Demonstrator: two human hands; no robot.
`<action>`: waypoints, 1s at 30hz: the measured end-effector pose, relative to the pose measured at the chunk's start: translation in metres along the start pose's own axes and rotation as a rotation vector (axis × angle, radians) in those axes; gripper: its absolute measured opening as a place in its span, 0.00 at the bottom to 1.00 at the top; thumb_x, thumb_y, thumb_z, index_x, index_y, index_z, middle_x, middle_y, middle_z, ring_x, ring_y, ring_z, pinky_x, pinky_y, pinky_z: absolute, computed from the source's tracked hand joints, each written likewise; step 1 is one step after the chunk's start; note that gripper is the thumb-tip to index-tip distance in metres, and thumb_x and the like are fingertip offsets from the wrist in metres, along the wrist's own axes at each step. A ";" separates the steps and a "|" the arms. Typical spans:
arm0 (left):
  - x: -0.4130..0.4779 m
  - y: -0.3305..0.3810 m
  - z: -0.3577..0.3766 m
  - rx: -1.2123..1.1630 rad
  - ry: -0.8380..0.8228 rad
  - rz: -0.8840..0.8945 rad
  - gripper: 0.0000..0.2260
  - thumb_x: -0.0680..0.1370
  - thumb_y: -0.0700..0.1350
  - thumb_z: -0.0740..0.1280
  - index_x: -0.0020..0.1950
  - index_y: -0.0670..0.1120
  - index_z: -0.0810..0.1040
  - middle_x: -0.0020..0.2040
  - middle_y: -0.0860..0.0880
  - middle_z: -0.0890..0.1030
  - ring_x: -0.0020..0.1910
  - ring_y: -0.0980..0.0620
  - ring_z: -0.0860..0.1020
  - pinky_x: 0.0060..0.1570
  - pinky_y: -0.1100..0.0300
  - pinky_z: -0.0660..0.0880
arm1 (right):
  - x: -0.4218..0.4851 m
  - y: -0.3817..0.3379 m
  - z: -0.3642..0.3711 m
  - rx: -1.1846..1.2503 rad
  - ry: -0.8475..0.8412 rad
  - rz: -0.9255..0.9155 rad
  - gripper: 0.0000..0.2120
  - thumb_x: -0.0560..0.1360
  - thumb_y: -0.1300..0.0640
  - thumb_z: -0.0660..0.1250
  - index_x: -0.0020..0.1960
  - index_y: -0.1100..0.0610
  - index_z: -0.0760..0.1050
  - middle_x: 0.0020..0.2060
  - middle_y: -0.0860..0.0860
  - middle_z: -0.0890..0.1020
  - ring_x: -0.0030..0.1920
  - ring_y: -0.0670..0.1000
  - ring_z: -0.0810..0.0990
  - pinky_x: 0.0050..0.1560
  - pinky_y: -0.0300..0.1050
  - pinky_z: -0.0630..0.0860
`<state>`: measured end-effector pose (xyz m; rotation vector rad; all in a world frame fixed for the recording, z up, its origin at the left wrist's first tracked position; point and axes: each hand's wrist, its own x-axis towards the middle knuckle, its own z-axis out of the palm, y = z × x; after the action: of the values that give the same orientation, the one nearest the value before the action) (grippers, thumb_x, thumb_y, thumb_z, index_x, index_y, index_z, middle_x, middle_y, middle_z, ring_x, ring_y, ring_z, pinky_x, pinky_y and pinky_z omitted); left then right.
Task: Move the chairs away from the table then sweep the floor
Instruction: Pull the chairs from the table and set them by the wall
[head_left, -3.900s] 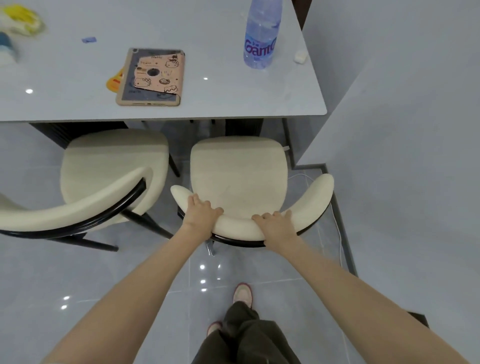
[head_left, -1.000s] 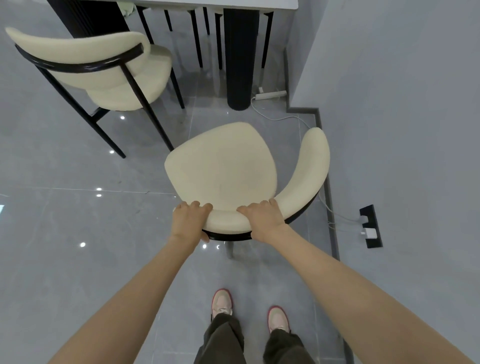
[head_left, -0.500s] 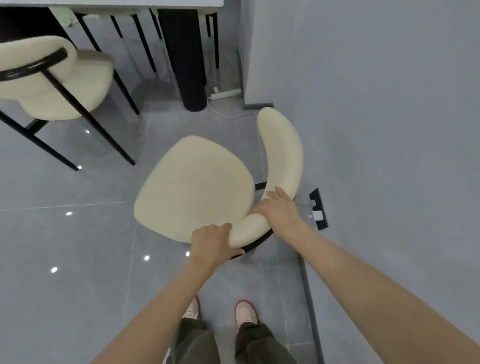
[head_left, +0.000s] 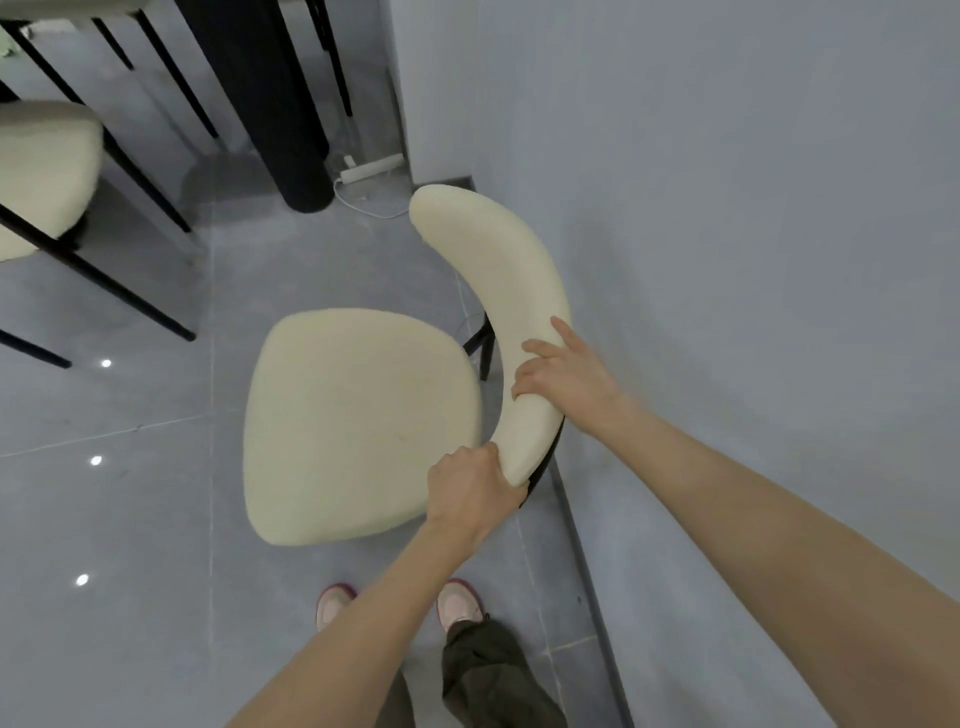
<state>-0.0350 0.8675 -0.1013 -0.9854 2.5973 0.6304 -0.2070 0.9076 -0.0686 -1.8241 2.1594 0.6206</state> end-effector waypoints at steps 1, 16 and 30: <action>0.000 0.007 0.003 -0.006 0.000 0.000 0.20 0.72 0.60 0.65 0.53 0.46 0.78 0.48 0.45 0.83 0.47 0.42 0.80 0.39 0.59 0.67 | -0.003 0.006 0.003 -0.006 -0.005 -0.005 0.25 0.75 0.64 0.64 0.67 0.44 0.71 0.69 0.43 0.72 0.77 0.50 0.54 0.75 0.58 0.37; 0.013 0.064 0.010 -0.133 -0.062 0.034 0.17 0.69 0.56 0.68 0.49 0.44 0.78 0.45 0.46 0.82 0.44 0.43 0.79 0.38 0.59 0.68 | -0.032 0.049 0.018 -0.049 -0.041 0.058 0.23 0.77 0.62 0.63 0.67 0.41 0.70 0.71 0.41 0.68 0.77 0.50 0.52 0.75 0.56 0.42; 0.028 0.112 0.029 -0.145 -0.026 0.024 0.16 0.69 0.55 0.68 0.49 0.44 0.79 0.46 0.45 0.81 0.45 0.44 0.78 0.38 0.59 0.67 | -0.053 0.086 0.026 -0.074 -0.076 0.070 0.20 0.80 0.60 0.56 0.69 0.42 0.67 0.72 0.42 0.65 0.78 0.50 0.49 0.77 0.56 0.43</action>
<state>-0.1282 0.9412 -0.1046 -0.9823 2.5745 0.8422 -0.2839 0.9768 -0.0541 -1.7374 2.1864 0.7826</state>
